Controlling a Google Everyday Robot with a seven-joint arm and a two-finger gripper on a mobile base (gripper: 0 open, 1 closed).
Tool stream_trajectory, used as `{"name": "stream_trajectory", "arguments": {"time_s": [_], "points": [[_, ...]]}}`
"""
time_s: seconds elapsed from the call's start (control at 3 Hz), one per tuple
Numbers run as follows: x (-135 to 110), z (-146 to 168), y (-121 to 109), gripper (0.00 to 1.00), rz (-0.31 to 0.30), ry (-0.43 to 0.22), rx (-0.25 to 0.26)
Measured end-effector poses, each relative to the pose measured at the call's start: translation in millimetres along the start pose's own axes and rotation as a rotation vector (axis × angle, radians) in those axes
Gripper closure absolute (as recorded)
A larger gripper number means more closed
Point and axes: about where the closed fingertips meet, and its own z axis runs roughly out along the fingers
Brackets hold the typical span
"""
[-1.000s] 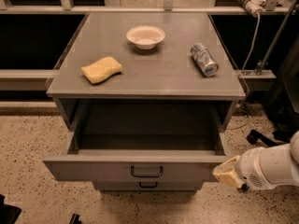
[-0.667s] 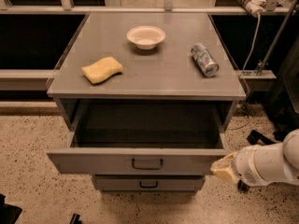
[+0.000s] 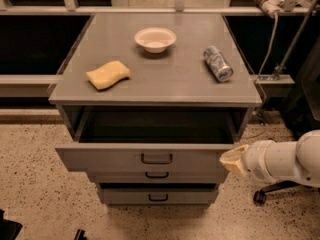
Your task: Close top drawer
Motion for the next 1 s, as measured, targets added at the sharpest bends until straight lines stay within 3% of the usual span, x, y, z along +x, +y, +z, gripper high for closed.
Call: {"name": "stream_trajectory", "arguments": {"time_s": [0.33, 0.67, 1.0], "points": [[-22, 5, -20, 1.0, 0.007, -0.113, 0.023], [-34, 11, -27, 1.0, -0.018, -0.174, 0.02], [-30, 11, -25, 1.0, -0.008, -0.164, 0.041]]}}
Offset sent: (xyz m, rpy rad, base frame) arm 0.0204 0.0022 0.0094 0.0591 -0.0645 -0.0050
